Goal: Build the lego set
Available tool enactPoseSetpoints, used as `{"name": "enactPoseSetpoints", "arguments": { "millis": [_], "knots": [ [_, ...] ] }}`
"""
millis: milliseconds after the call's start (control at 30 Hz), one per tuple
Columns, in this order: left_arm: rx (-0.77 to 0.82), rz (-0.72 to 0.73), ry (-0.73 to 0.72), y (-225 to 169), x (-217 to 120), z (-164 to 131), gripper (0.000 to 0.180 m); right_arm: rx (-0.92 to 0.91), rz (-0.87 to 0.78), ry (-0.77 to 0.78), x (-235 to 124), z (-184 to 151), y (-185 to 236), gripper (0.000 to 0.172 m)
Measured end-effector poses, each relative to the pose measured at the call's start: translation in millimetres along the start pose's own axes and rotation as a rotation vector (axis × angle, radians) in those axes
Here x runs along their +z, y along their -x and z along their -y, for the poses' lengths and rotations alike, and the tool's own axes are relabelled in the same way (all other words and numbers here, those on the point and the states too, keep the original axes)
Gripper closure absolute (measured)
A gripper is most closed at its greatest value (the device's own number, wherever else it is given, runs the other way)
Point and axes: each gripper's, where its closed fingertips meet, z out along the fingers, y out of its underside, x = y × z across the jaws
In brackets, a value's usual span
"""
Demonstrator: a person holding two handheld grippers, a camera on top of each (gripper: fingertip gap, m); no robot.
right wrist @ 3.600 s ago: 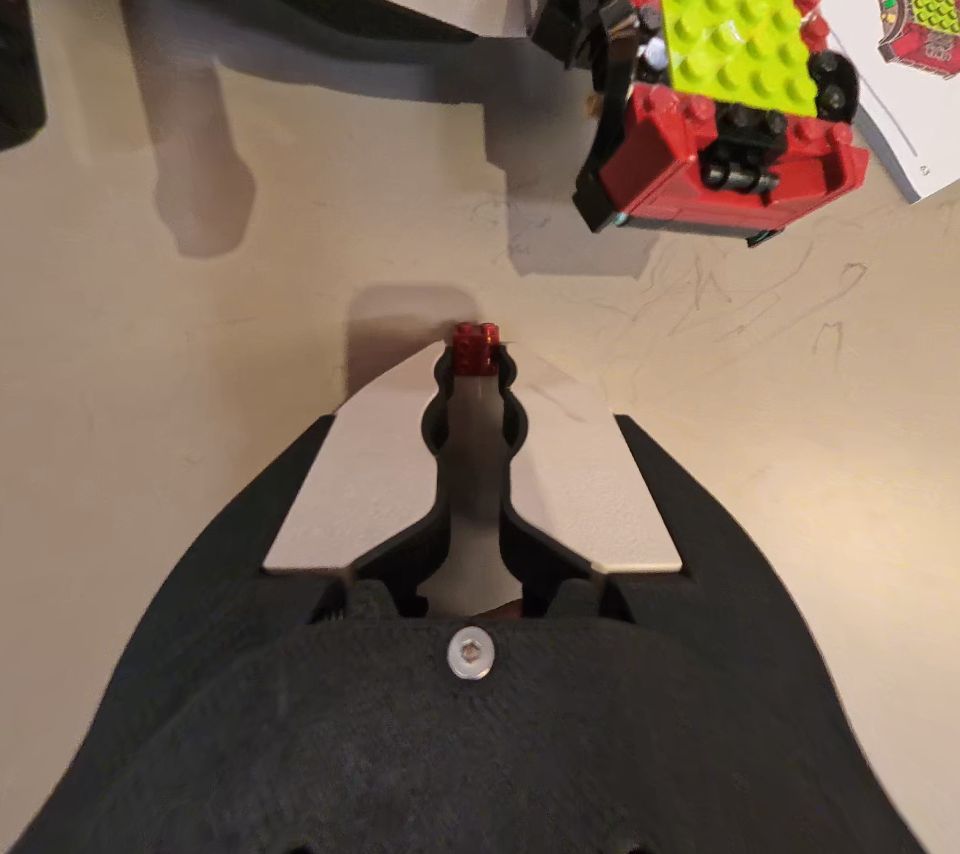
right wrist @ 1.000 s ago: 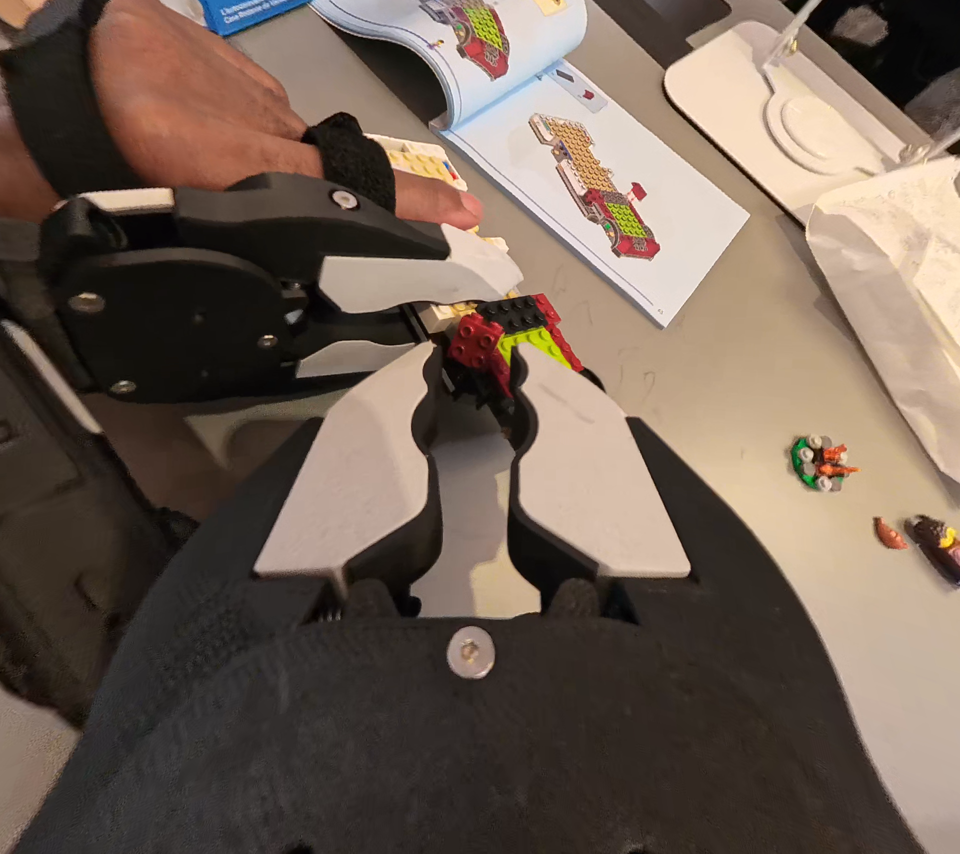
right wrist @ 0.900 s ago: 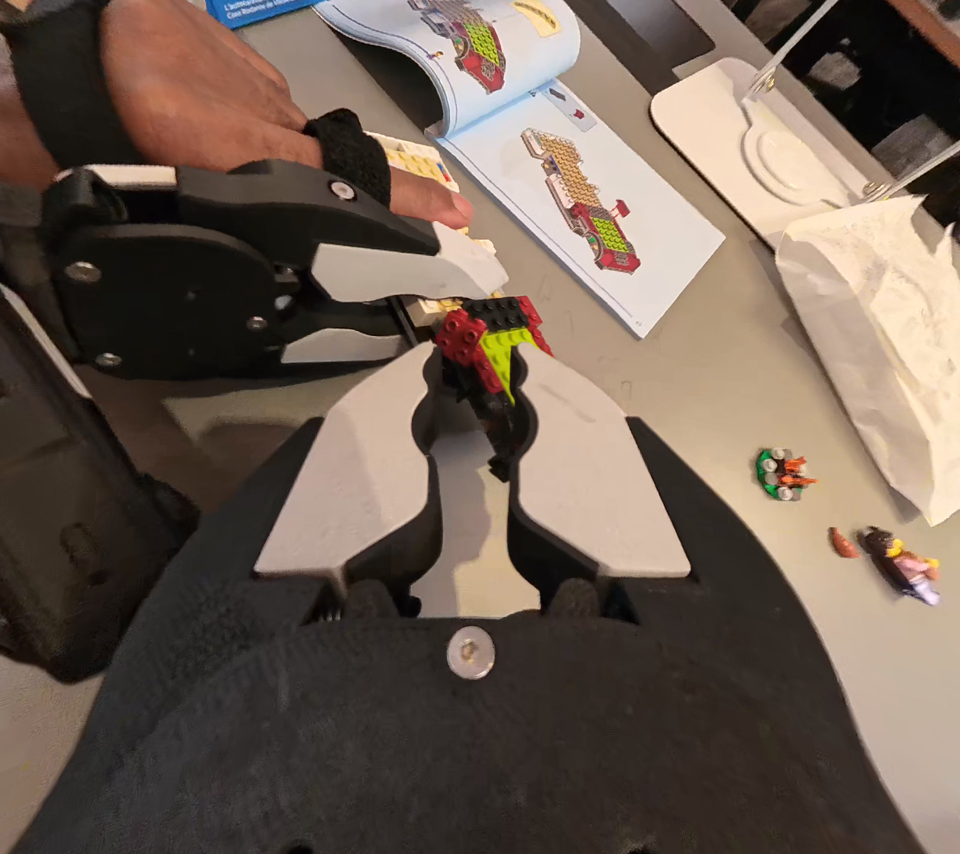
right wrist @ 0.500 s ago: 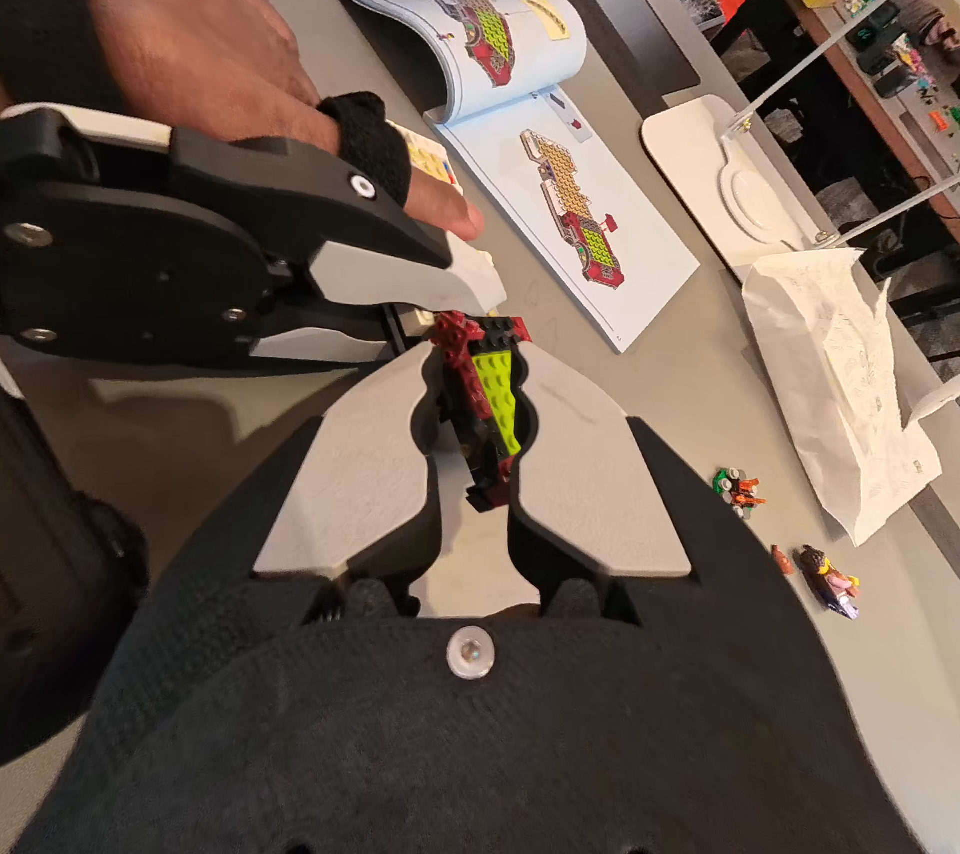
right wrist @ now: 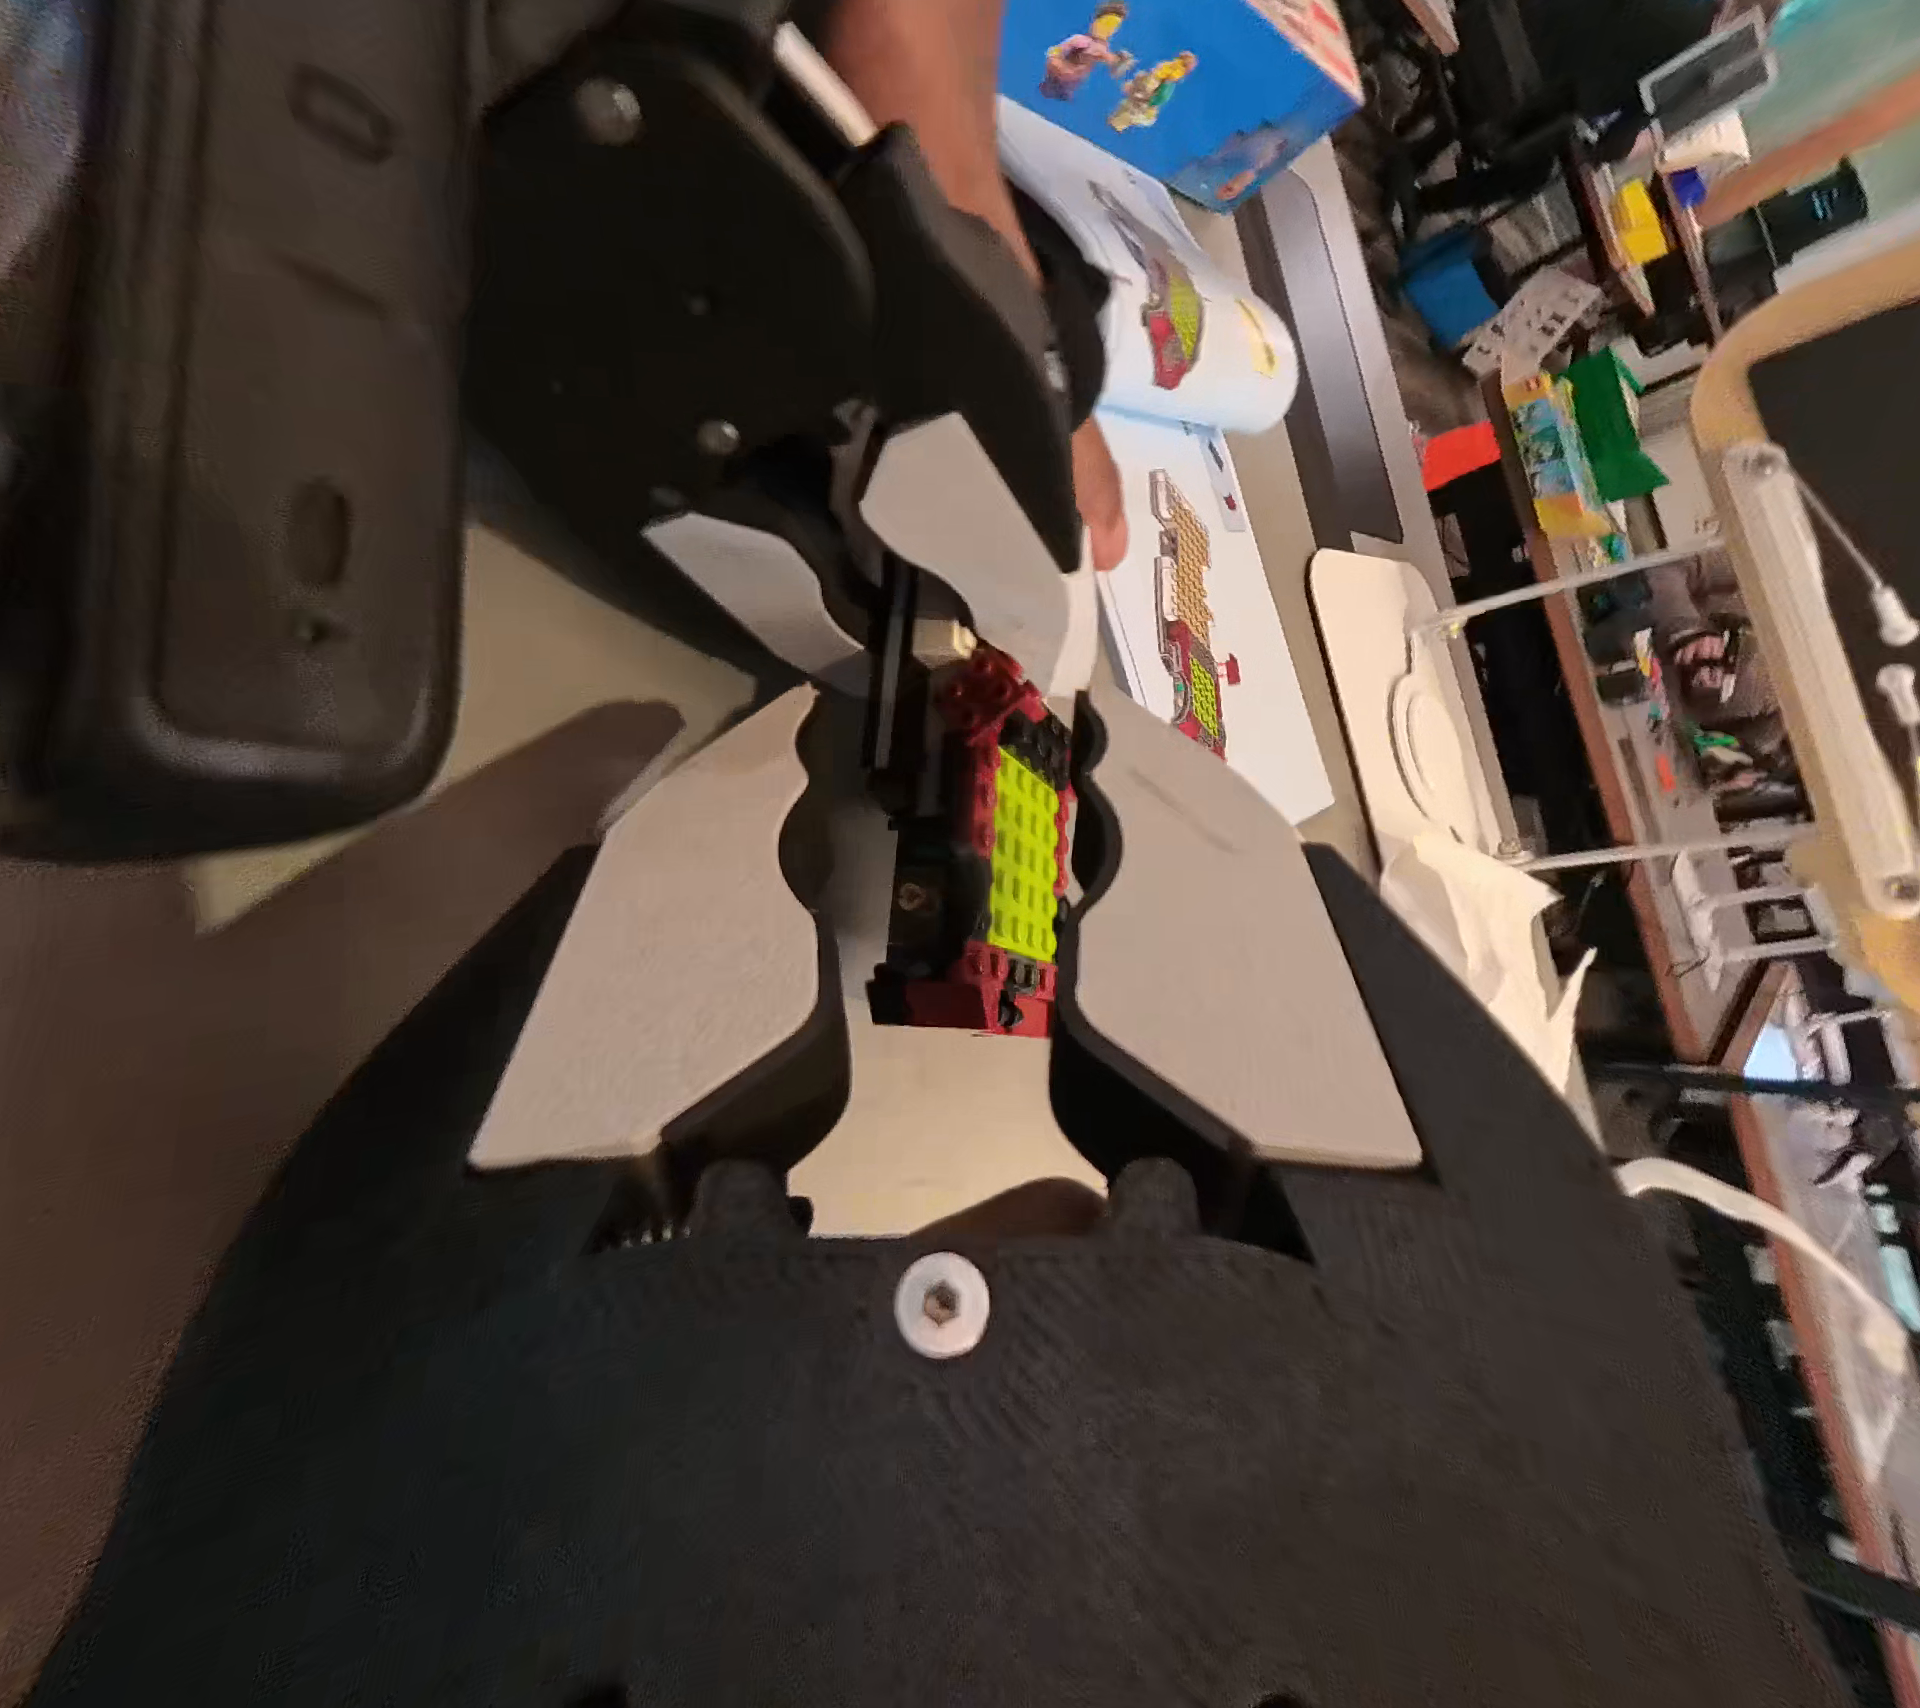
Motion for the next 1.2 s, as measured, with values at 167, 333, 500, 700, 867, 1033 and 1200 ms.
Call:
{"name": "enactPoseSetpoints", "arguments": {
  "millis": [167,333,500,700,867,1033,1200],
  "knots": [
    [0.014,-0.001,-0.042,0,-3,4,0.155,-0.106,-0.002,0.024,1,-5,6,0.121],
    [0.032,0.001,-0.032,1,-3,1,0.155,-0.201,-0.074,0.050,7,-7,4,0.117],
    [0.041,-0.001,-0.042,1,-5,4,0.155,-0.243,-0.113,0.056,12,-7,4,0.117],
    [0.033,-0.003,-0.049,2,-6,5,0.155,-0.286,-0.134,0.084,16,-11,5,0.127],
    [0.016,0.001,-0.052,4,-7,6,0.155,-0.298,-0.168,0.080,15,-10,1,0.131],
    [0.005,0.004,-0.044,5,-6,4,0.155,-0.301,-0.196,0.081,14,-10,-2,0.131],
    [0.000,0.006,-0.041,5,-6,5,0.155,-0.240,-0.184,0.055,14,-5,0,0.130]
  ]
}}
